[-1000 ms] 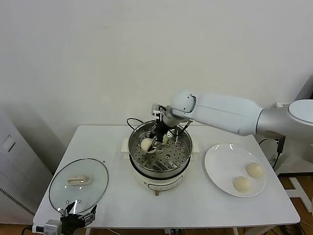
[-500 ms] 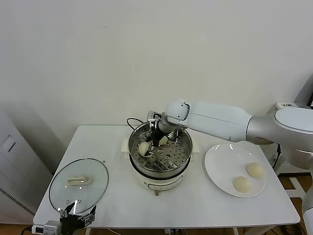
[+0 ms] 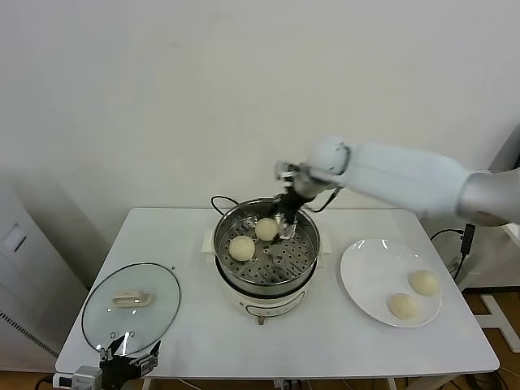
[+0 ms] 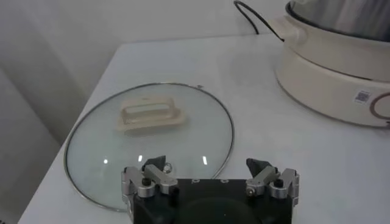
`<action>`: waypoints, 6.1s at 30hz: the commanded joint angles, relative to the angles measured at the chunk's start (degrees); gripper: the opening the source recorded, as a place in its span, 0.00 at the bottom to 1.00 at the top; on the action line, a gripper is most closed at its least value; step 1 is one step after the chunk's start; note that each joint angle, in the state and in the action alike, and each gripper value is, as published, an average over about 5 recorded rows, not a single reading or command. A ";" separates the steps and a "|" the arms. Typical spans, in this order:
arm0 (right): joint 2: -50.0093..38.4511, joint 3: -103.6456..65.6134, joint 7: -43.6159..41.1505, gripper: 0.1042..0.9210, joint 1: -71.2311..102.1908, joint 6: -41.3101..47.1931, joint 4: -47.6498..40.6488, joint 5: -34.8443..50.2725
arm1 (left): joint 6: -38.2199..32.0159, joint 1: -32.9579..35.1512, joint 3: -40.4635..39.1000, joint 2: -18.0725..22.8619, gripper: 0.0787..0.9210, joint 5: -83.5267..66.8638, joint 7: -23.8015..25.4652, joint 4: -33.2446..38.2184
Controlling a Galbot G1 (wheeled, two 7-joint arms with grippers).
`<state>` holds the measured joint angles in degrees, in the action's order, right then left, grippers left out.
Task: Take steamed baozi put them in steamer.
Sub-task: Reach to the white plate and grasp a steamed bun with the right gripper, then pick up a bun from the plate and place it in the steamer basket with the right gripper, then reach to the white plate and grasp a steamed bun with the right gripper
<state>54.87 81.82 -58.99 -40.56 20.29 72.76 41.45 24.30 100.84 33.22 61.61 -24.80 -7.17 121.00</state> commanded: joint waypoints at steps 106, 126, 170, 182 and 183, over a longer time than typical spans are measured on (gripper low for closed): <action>3.24 -20.28 -12.18 0.56 2.09 -47.52 -0.46 -32.03 | -0.74 2.28 -0.26 1.14 0.88 2.07 -0.36 1.45; 5.33 -23.52 -9.70 0.56 16.46 -70.28 11.10 -55.45 | -0.74 1.59 -0.31 1.16 0.88 2.02 -0.27 0.89; -9.59 -21.46 -9.54 0.88 7.16 -36.78 -0.23 -40.69 | -0.71 1.28 -0.55 1.10 0.88 1.84 -0.27 1.14; -20.68 -24.09 -16.78 0.88 12.63 -37.36 -12.06 -41.46 | -0.75 1.68 -0.34 0.95 0.88 1.70 -0.25 1.87; -21.05 -24.51 -17.19 0.88 13.56 -37.47 -12.86 -41.45 | -0.77 1.73 -0.28 0.97 0.88 1.67 -0.25 1.91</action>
<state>41.10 57.73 -72.86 -28.54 -22.40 67.40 -2.52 23.54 102.50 32.85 62.58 -23.05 -7.42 122.81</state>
